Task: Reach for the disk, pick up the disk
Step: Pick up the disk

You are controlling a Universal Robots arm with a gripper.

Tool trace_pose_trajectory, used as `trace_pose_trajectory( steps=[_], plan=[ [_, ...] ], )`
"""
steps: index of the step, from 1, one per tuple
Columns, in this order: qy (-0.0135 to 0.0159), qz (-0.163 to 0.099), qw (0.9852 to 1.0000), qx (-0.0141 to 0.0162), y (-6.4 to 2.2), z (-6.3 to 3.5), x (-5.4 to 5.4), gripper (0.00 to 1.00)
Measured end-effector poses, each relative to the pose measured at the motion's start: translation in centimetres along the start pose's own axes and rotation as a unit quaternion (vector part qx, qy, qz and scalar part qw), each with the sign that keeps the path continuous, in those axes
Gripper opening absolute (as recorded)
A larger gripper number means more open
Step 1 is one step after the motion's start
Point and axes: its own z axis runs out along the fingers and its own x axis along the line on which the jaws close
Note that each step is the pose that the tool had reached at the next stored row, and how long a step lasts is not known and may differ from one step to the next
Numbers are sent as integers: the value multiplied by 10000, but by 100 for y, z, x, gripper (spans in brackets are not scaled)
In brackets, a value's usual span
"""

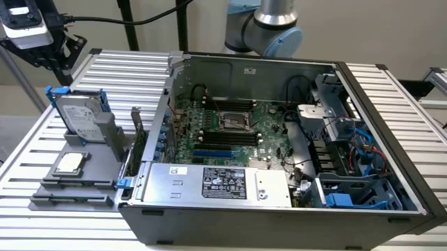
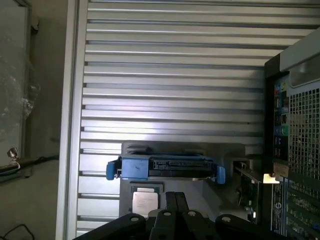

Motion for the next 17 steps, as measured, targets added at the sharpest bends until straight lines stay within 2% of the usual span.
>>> trace_pose_trajectory(
  steps=[8,14,17],
  plan=[
    [0,0,10000,6,197,9,283,11],
    [1,-25,10000,7,206,9,300,11],
    [11,-276,9996,7,206,9,302,11]
  ],
)
